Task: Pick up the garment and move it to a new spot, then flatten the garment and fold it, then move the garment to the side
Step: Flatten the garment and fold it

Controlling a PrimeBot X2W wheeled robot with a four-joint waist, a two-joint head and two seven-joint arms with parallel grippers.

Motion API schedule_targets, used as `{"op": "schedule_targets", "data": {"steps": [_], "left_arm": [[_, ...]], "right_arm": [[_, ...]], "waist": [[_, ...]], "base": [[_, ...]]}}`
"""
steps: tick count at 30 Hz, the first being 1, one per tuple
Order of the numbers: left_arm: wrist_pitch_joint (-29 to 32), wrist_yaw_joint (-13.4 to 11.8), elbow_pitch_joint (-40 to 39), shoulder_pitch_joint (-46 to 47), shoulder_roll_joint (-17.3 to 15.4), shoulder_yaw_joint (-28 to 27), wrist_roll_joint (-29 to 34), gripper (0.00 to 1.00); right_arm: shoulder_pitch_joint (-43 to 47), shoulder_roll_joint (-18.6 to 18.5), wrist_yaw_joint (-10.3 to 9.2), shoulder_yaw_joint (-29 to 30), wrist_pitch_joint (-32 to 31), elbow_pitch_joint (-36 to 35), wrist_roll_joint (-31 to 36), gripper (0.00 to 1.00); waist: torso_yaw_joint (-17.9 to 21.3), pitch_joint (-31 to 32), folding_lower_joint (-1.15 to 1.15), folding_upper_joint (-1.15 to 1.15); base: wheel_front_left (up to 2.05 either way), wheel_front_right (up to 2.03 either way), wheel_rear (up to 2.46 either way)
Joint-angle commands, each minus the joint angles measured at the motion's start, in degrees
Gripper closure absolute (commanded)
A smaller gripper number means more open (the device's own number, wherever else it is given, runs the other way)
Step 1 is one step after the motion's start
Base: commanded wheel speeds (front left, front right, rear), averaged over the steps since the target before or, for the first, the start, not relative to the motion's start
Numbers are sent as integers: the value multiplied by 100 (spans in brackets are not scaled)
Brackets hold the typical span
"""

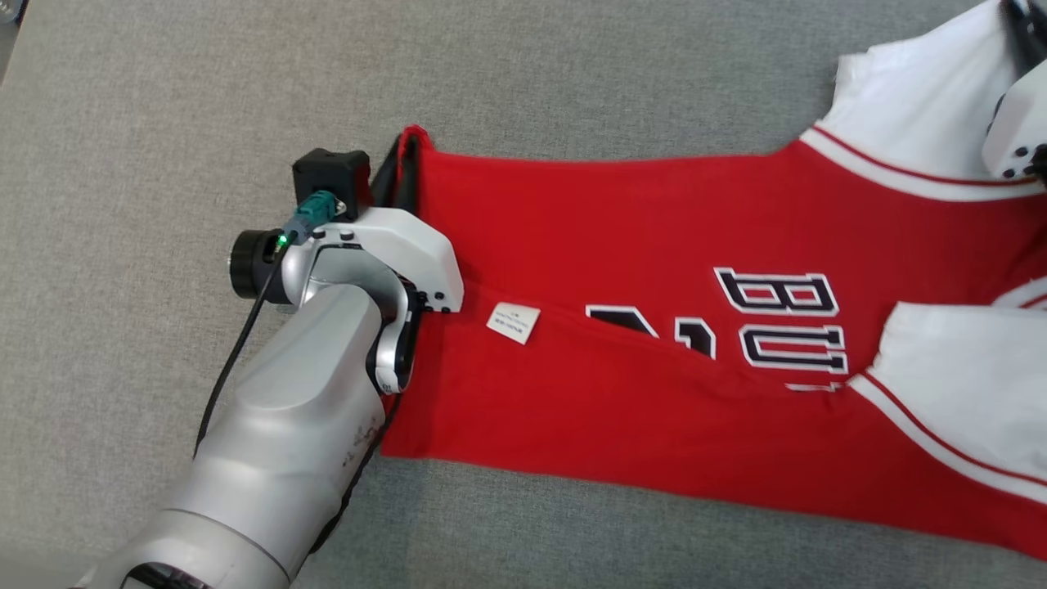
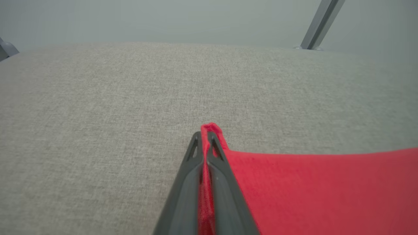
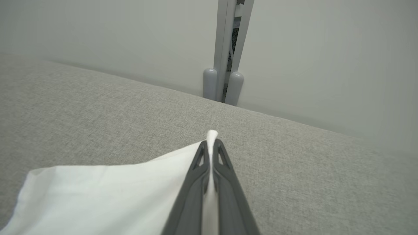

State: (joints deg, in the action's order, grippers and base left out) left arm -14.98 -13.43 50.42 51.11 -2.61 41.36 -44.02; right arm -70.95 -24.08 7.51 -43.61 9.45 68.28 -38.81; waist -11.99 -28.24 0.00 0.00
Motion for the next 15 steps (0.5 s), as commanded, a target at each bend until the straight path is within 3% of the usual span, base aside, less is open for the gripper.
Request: {"op": "schedule_targets", "data": {"steps": [1, 8, 15], "left_arm": [[-19, -56, 6, 102, -60, -53, 58, 100], [-22, -50, -211, -275, -172, -934, 574, 100], [-22, 69, -381, -867, -301, -1602, 1152, 100]], "right_arm": [[-35, -37, -4, 11, 73, 49, 25, 100], [36, 27, -4, 259, 571, 75, 167, 100], [1152, 12, -4, 1296, 577, -1463, 470, 100]], "waist": [[42, 49, 0, 0], [381, 353, 0, 0], [811, 770, 0, 0]], "base": [[0, 0, 0], [0, 0, 0], [0, 0, 0]]}}
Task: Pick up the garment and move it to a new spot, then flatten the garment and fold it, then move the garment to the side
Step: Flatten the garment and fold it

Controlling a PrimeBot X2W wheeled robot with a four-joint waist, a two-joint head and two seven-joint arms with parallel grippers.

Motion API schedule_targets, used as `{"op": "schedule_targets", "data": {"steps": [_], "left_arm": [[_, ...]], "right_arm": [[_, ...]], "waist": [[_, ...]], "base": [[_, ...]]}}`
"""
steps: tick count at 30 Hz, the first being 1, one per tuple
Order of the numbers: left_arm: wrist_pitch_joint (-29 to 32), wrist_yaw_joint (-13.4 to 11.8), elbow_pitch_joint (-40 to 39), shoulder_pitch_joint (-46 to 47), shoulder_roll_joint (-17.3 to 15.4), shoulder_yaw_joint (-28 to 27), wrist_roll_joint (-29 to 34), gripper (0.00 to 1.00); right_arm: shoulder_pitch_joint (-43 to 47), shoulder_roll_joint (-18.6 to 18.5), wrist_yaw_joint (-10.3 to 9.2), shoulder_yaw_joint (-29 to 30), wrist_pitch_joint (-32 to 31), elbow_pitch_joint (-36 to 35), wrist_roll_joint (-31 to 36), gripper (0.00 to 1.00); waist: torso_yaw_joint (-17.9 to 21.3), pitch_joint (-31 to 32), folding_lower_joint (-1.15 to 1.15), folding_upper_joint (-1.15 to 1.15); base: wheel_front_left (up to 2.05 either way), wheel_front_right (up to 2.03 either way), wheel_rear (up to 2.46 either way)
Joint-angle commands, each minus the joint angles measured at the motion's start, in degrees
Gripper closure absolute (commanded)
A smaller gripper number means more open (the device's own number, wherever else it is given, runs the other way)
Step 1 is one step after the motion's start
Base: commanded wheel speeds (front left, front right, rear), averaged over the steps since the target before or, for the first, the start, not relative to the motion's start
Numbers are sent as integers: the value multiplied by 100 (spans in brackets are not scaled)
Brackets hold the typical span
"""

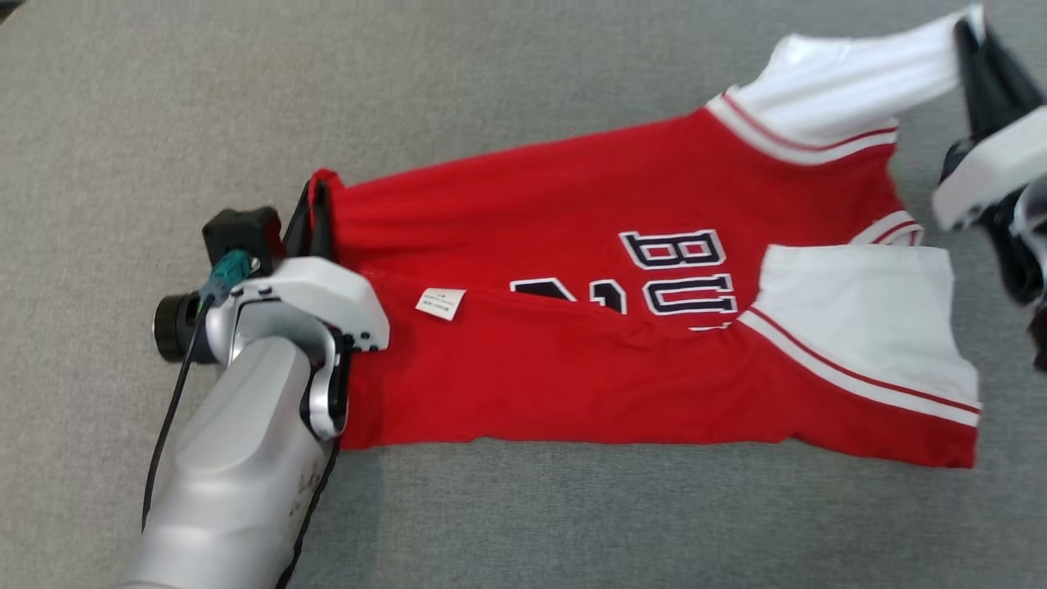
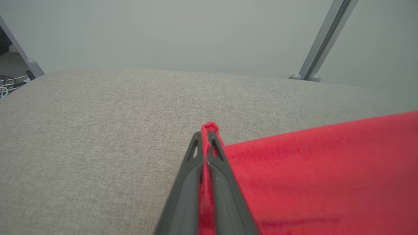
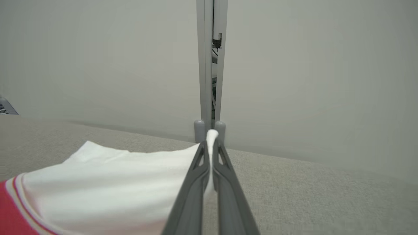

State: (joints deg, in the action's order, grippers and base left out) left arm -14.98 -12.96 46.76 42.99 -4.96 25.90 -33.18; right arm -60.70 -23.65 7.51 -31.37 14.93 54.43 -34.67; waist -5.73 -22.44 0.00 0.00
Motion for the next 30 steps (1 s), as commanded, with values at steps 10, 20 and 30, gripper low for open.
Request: {"op": "schedule_targets", "data": {"steps": [10, 20, 30], "left_arm": [[-23, 205, -332, -1126, -90, -736, 696, 100], [-23, 369, -503, -2057, 70, -1120, 1131, 100], [-23, 360, -780, -2680, 162, -1419, 1468, 0]], "right_arm": [[2370, 318, -3, 792, 28, -1529, 456, 100], [3633, 674, -3, 1083, 29, -1548, 600, 100], [3762, 970, -3, 1521, 29, -1175, 670, 0]], "waist": [[610, 817, 0, 0], [637, 1276, 0, 0], [573, 1403, 0, 0]], "base": [[0, 0, 0], [0, 0, 0], [0, 0, 0]]}}
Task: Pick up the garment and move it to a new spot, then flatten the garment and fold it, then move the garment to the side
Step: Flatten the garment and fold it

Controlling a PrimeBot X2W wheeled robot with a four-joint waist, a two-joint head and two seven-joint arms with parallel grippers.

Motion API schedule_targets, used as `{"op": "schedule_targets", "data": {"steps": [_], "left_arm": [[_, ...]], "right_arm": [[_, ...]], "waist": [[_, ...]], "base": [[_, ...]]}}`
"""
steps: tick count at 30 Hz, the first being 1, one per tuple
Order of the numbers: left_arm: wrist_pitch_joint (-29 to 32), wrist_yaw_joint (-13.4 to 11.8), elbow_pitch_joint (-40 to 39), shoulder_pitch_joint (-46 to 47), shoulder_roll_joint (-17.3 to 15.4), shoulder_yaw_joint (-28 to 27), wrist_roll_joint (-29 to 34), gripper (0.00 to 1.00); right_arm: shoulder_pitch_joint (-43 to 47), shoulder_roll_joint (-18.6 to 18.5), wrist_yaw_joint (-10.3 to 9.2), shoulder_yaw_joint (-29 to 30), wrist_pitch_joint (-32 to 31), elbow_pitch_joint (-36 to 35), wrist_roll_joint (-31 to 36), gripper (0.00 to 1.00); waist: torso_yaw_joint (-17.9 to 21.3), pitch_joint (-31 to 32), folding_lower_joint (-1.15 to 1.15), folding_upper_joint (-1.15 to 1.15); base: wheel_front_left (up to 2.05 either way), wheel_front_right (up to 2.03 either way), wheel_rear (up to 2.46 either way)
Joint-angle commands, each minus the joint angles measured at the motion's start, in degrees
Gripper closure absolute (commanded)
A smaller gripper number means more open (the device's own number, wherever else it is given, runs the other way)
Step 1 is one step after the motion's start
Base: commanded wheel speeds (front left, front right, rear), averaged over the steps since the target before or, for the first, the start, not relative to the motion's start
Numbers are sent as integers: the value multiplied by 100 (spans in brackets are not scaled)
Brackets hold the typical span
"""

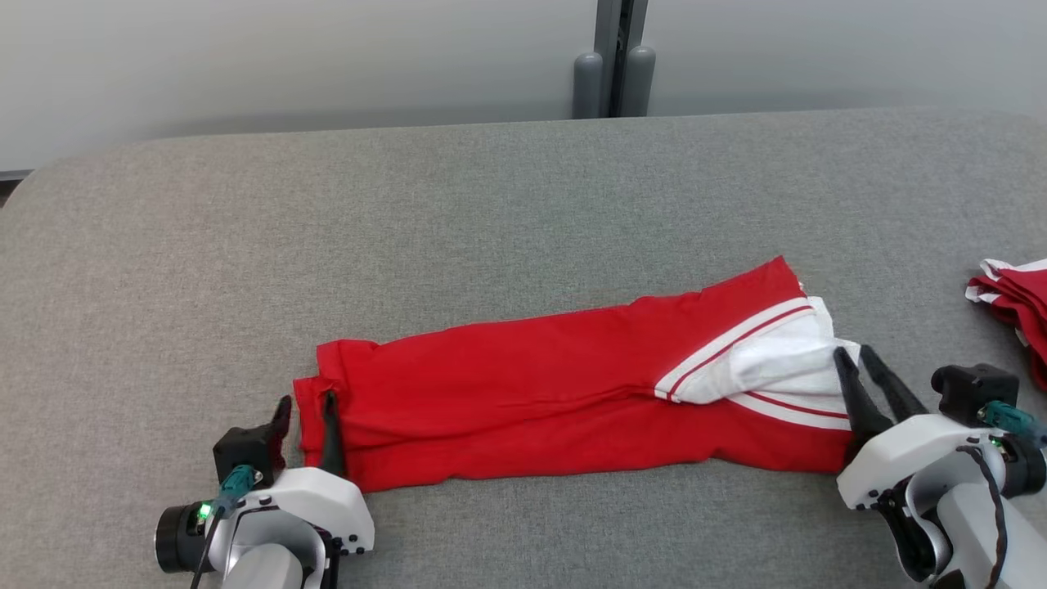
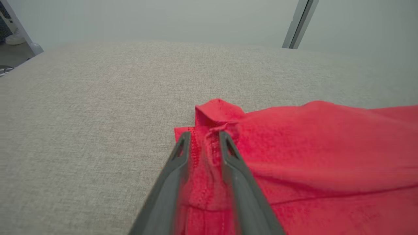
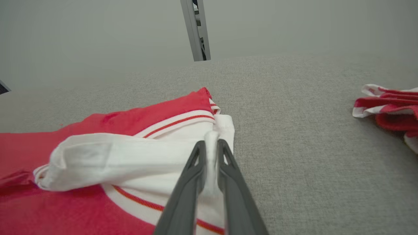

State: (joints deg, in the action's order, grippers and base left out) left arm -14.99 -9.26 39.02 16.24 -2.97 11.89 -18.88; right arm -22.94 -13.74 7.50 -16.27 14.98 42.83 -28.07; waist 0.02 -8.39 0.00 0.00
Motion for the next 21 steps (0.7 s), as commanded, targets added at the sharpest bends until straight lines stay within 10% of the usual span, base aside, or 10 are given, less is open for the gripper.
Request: {"op": "schedule_targets", "data": {"steps": [1, 21], "left_arm": [[-22, -33, -93, -60, -32, -58, 108, 0], [-22, -71, -819, -429, -8, -196, 258, 0]], "right_arm": [[-35, -1, -2, 69, 24, -69, 32, 0], [-531, 308, -1, 353, -121, 1468, 170, 0]], "waist": [[-10, -5, 0, 0], [-575, -271, 0, 0]], "base": [[0, 0, 0], [0, 0, 0]]}}
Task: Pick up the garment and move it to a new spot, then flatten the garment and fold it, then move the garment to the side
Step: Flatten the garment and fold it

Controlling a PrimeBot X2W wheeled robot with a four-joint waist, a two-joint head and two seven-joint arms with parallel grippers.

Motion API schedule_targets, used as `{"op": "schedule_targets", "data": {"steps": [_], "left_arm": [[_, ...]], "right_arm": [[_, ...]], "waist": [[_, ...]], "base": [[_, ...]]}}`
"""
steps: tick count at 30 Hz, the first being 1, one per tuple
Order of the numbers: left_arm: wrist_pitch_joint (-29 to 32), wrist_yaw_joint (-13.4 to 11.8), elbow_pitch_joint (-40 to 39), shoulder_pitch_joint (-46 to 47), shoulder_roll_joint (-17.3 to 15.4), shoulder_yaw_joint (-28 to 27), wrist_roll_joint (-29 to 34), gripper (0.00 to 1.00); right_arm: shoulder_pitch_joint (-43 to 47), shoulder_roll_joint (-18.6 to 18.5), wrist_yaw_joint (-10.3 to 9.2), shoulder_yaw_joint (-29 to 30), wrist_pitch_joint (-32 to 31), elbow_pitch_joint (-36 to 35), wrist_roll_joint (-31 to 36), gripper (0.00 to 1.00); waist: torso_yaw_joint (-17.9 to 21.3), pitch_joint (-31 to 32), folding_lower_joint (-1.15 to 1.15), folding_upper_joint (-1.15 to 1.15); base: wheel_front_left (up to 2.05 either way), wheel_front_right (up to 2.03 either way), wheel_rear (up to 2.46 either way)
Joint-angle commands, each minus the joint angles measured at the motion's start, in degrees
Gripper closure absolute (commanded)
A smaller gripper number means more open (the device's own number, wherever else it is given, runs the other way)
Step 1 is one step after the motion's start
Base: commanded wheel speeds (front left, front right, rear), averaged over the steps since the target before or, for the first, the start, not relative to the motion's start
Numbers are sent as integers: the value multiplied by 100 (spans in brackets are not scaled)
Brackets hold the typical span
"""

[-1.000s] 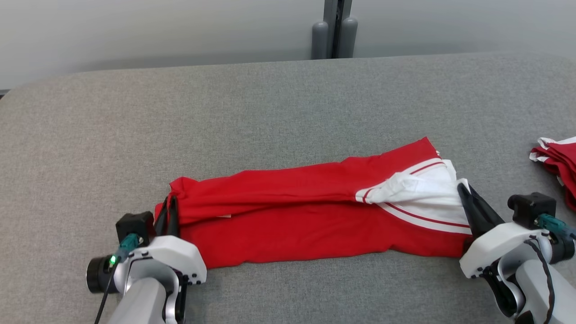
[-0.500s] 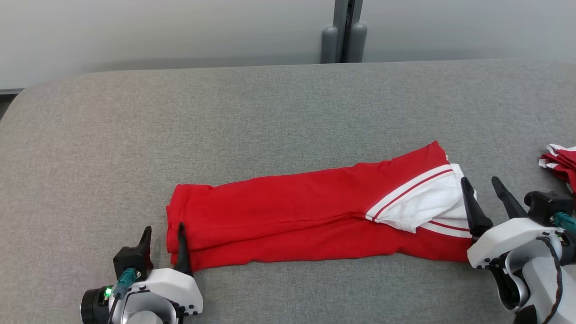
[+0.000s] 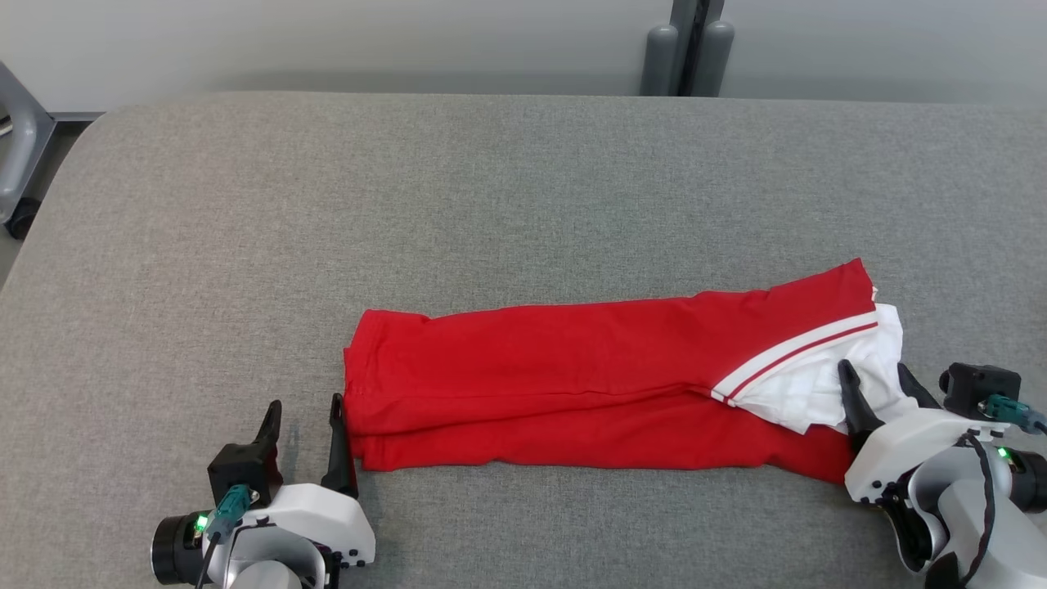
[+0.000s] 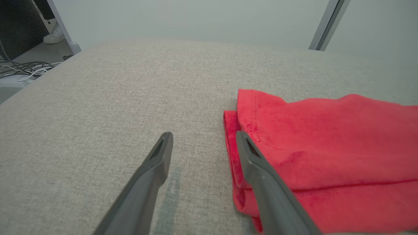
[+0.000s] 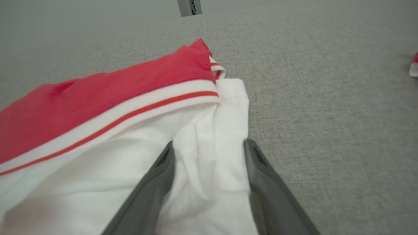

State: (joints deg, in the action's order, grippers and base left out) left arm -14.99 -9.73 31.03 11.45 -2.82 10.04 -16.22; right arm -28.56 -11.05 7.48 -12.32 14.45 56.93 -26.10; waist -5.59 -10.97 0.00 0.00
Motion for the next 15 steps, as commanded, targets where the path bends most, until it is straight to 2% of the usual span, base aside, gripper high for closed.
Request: {"op": "schedule_targets", "data": {"steps": [1, 2, 3, 4, 5, 8, 15], "left_arm": [[-22, -32, -28, 52, -21, -6, -8, 0], [-22, -30, -31, 57, -21, -1, -9, 0], [-22, -39, -36, 59, -20, 10, -14, 0], [-22, -44, -33, 60, -23, 18, -23, 0], [-22, -45, -30, 64, -25, 30, -30, 0], [-22, -44, -18, 88, -22, 68, -36, 0], [-22, -51, -30, 101, -22, 112, -19, 0]], "right_arm": [[29, 71, 3, -105, -89, 113, -55, 0], [27, 105, 5, -195, -171, 162, -88, 12], [26, 126, 8, -270, -225, 209, -165, 57], [17, 122, 7, -322, -243, 246, -202, 95], [21, 104, 7, -392, -307, 305, -230, 100], [-37, 1, -4, -439, -239, 411, -358, 100], [-282, -377, -19, -91, 49, 463, -476, 100]], "waist": [[-21, -24, 0, 0], [-30, -32, 0, 0], [-34, -39, 0, 0], [-37, -43, 0, 0], [-41, -44, 0, 0], [-41, -43, 0, 0], [53, -5, 0, 0]], "base": [[0, 0, 0], [0, 0, 0], [0, 0, 0], [0, 0, 0], [0, 0, 0], [0, 0, 0], [0, 0, 0]]}}
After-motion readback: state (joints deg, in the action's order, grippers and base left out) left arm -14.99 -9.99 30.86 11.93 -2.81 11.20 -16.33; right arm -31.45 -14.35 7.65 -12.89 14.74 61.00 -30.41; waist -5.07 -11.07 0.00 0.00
